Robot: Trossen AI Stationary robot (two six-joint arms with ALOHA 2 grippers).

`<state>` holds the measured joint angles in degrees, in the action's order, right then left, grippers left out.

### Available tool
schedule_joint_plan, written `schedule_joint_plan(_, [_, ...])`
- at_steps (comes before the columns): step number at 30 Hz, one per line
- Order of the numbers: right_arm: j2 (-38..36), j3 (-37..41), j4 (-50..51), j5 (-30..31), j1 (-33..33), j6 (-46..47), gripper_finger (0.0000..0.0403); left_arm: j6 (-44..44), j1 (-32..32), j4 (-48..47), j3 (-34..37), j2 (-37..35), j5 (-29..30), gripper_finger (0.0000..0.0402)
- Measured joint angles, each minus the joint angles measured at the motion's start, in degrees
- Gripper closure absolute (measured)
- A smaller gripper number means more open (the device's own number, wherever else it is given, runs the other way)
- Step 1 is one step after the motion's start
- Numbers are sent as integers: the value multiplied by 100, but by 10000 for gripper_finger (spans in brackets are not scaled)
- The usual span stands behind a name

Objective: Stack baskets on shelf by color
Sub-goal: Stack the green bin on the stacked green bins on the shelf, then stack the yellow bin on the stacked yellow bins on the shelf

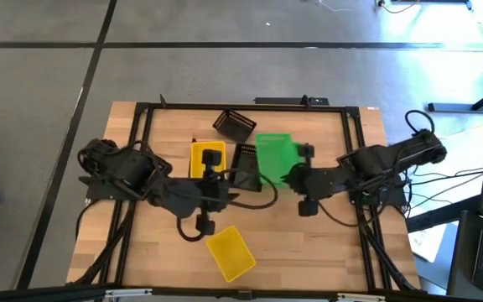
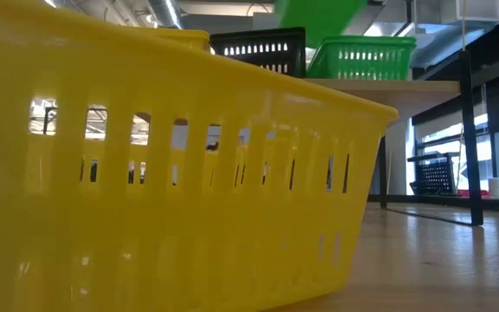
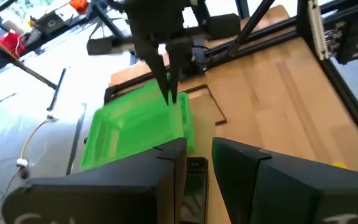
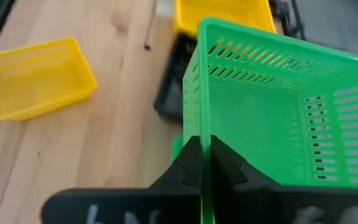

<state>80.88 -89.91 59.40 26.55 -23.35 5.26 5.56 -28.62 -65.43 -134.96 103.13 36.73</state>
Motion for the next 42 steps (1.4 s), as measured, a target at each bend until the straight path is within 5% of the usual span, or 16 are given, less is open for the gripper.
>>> schedule_joint_plan(6, [-122,0,751,-1,5,778,403,-237,1,-213,0,16,28,333])
schedule_joint_plan(27, [-70,749,763,-561,396,841,398,-256,11,-138,0,18,31,333])
schedule_joint_plan(42, [-75,781,538,-691,459,627,272,-786,22,-240,0,20,26,333])
